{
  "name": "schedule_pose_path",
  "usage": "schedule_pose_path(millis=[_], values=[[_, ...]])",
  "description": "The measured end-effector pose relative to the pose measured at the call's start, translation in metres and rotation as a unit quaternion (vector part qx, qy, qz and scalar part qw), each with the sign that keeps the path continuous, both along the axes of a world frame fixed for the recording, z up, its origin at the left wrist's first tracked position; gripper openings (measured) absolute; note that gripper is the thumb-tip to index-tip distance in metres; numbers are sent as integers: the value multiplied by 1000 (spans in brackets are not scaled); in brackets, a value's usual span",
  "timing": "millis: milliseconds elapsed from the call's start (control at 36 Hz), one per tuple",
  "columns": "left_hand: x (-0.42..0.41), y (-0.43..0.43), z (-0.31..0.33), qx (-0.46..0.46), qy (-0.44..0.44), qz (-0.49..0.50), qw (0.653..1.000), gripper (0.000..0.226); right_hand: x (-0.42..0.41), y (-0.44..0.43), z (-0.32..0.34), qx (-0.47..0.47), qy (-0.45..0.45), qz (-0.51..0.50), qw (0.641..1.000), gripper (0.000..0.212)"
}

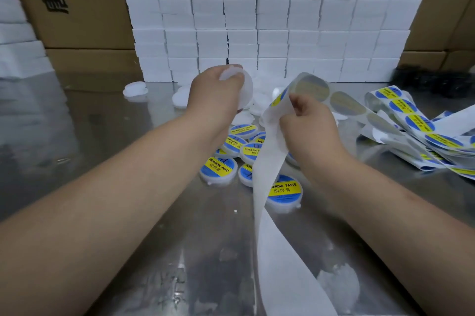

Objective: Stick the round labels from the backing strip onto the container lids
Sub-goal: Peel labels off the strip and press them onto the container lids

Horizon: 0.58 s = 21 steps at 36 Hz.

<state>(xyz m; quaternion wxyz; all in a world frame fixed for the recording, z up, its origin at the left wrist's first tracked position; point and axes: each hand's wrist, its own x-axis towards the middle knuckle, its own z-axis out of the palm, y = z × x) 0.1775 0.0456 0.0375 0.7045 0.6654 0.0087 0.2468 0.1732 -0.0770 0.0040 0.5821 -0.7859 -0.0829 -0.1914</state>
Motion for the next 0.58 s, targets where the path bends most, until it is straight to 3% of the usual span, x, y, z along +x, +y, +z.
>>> schedule_pose_path(millis=[111, 250, 361, 583], values=[[-14, -1, -15, 60, -48, 34, 996, 27, 0, 1, -2, -10, -23, 9, 1000, 25], [-18, 0, -22, 139, -58, -26, 988, 48, 3, 0, -3, -7, -37, 21, 999, 24], [-19, 1, -29, 220, -72, -51, 971, 44, 4, -1, -3, 3, -39, 33, 999, 25], [-23, 9, -33, 364, -109, 27, 924, 25, 2, 0, -3, 30, -39, 48, 998, 33]])
